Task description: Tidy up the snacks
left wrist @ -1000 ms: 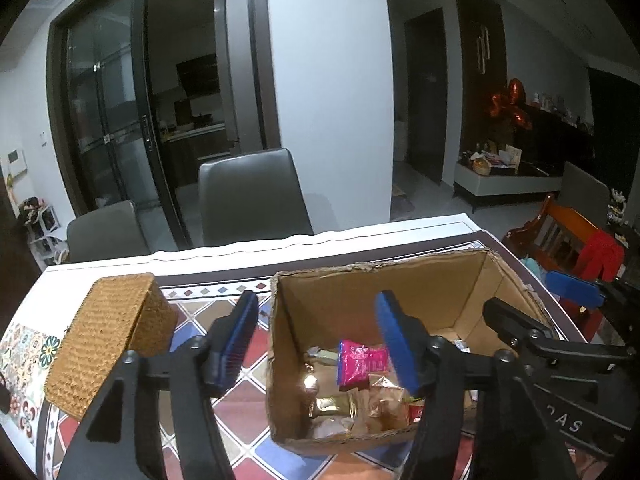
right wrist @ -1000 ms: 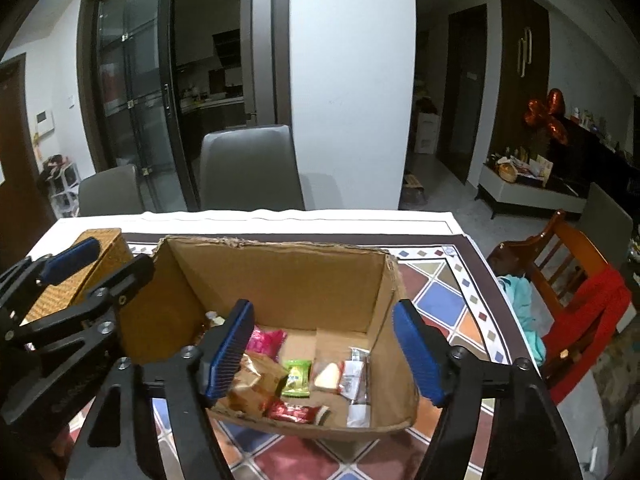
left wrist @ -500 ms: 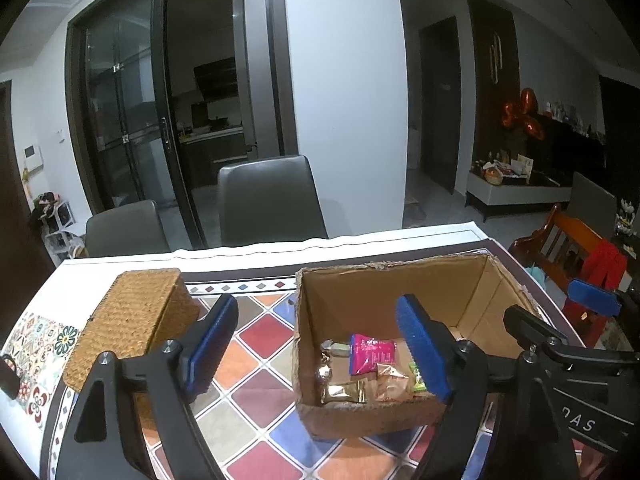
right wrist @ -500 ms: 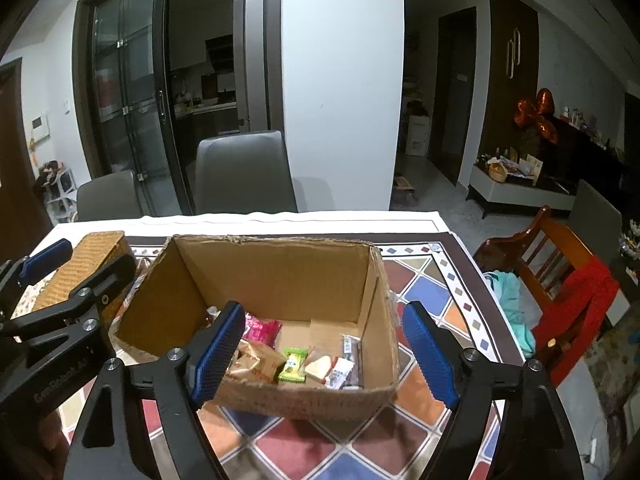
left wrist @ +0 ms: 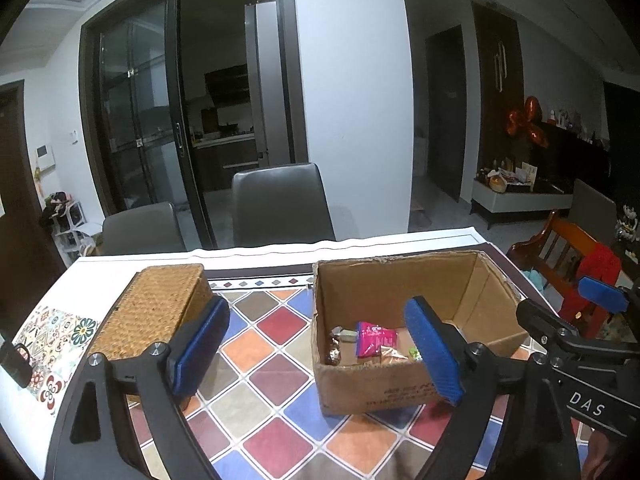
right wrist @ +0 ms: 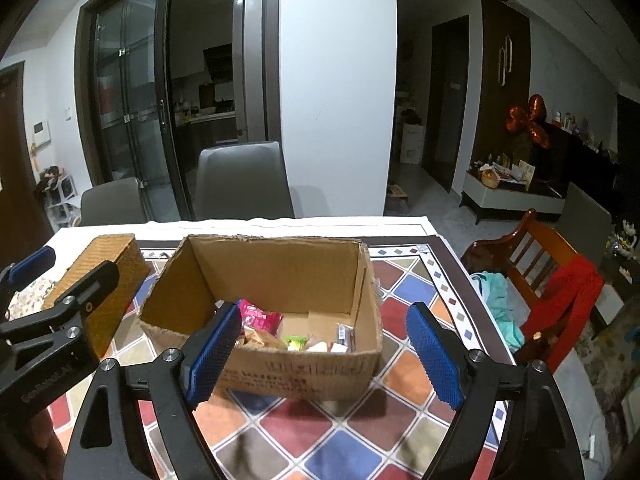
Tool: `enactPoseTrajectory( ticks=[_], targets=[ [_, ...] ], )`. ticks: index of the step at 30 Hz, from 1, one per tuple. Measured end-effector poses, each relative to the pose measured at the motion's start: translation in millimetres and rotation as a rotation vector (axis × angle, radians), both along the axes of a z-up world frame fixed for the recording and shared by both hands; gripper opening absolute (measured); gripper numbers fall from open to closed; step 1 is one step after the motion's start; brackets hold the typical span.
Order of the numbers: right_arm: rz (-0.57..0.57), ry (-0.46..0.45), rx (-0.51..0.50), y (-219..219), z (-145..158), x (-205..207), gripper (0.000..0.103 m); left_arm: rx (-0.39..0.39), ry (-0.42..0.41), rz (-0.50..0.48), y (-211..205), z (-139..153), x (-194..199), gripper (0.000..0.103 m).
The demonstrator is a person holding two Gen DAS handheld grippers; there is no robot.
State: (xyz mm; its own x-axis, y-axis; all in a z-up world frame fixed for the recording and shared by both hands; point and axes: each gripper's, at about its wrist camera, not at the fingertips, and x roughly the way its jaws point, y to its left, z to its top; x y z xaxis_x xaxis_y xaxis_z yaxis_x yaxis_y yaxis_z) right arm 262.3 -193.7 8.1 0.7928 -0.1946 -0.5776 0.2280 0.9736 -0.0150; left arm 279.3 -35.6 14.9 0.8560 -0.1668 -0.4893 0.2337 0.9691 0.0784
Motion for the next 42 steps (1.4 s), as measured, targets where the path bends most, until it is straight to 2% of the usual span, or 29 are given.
enactPoseTrajectory(
  ticks=[6,25,42],
  targets=[
    [0.001,-0.016,-0.01,4.8,7.0,-19.2,0.085,0.006,-0.004,0.013,5.1,3.5,-21.0,0.097],
    [-0.002,-0.019,-0.041,15.7,9.1,-92.1,0.085,-0.002,0.033,0.032,20.8,-9.1,-89.8,0.098],
    [-0.016,0.009,0.026,26.5,0.4,-149.1,0.085,-0.007,0.108,0.089,42.1,-22.1,-150.6,0.098]
  ],
)
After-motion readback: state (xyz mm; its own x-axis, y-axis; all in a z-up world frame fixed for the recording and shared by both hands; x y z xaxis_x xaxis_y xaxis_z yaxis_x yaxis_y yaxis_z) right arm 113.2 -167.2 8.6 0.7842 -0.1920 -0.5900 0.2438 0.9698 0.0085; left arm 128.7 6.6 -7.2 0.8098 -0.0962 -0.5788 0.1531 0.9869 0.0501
